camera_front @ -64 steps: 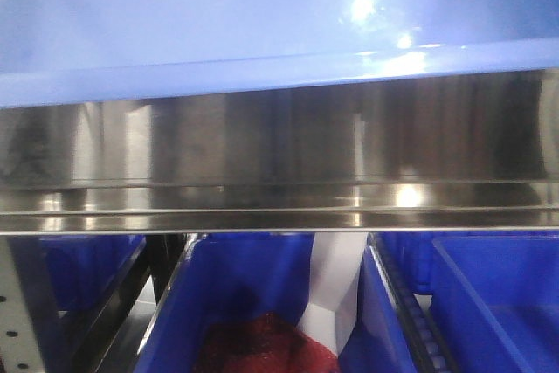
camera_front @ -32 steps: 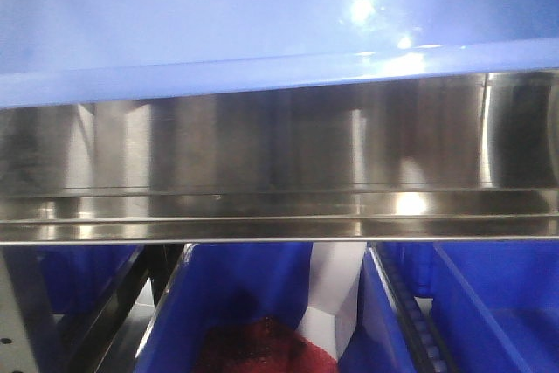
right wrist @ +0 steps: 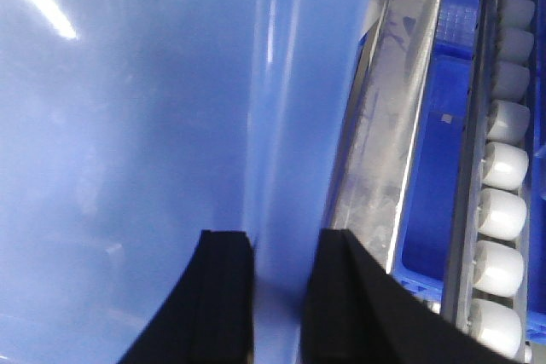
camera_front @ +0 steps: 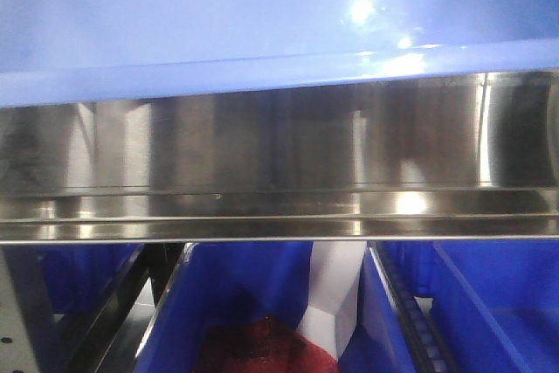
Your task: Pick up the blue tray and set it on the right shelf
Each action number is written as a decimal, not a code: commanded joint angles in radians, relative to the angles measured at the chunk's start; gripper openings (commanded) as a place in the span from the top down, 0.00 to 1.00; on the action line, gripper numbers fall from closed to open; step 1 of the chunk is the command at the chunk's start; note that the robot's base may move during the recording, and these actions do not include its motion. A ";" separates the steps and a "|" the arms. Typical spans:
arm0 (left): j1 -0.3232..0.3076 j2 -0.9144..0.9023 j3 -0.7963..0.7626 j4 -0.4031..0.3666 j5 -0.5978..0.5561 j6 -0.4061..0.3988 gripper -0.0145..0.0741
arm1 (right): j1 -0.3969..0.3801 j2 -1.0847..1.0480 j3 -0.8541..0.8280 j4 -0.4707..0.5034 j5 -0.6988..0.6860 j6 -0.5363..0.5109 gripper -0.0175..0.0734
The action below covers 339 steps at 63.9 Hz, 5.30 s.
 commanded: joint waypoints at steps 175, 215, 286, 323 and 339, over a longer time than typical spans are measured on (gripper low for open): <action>0.086 -0.785 0.659 0.187 -0.746 0.144 0.89 | -0.058 -0.877 0.821 -0.026 -0.760 -0.165 0.74; 0.088 -0.827 0.703 0.179 -0.799 0.144 0.89 | -0.058 -0.906 0.858 -0.026 -0.770 -0.165 0.74; 0.366 -1.153 1.309 0.185 -1.171 0.144 0.89 | -0.058 -0.907 0.858 -0.026 -0.767 -0.165 0.74; 0.366 -1.153 1.309 0.185 -1.168 0.144 0.89 | -0.308 -0.915 1.008 0.033 -0.926 -0.182 0.74; 0.366 -1.153 1.309 0.185 -1.168 0.144 0.89 | -0.456 -1.074 1.187 0.047 -1.031 -0.182 0.74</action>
